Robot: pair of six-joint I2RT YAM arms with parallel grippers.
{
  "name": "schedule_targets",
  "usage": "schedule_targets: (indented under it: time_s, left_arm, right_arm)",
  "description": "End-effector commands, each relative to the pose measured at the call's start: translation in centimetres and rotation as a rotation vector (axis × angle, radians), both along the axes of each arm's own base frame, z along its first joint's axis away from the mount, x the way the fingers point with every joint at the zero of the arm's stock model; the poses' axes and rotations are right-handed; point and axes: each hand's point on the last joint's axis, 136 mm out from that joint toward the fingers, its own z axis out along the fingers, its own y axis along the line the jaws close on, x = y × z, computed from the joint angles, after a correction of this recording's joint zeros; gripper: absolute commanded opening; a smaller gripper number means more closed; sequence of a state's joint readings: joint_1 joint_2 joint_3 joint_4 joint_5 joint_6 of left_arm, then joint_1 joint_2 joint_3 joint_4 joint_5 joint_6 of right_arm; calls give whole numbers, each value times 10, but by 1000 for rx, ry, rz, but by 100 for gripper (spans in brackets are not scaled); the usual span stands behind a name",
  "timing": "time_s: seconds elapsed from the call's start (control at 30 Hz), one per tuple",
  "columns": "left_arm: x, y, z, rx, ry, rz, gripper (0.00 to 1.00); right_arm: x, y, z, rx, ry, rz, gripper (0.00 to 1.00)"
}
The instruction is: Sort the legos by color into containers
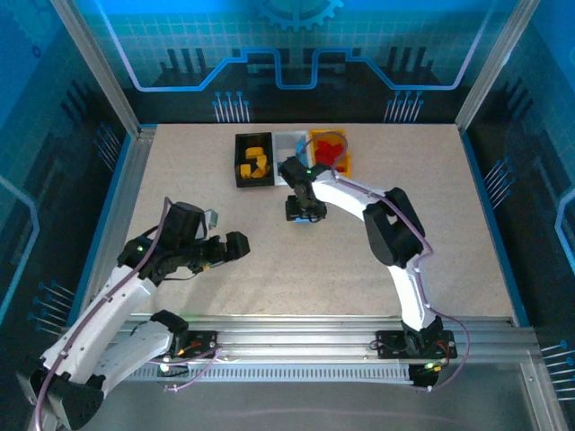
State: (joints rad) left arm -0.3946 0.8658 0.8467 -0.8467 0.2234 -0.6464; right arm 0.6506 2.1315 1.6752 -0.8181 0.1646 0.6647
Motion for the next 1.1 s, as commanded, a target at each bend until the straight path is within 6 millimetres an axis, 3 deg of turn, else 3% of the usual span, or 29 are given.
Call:
schedule_targets:
  time_s: [0.0,0.13,0.3,0.53,0.7,0.9,1.07]
  left_arm:
    - [8,-11,2,-52,-9,-19,99]
    - [17,-20,1,-63,-2,-40,99]
    - [31,-30,2,-79,3,-57,99]
    - [47,-39,8,-77,-11,-73,99]
    - [49,-38,7,-72,-16,-56,99]
    - [48,-35,-1,-74,-5,-28,99]
    - [47,-32,-4,-67,6,-7,99]
  right_arm:
    - [-16,6,31,93,-35,-14,57]
    - [-31,-3,58,127,-58,-12,57]
    - [-26,-6,113,186,-155,5,57]
    - [14,11,181,378,-258,-16,57]
    - [48,25,219,530,-310,-34,57]
    - [80,44,244,676,-311,-45,58]
    - [100,55,254,767,-302,-61,58]
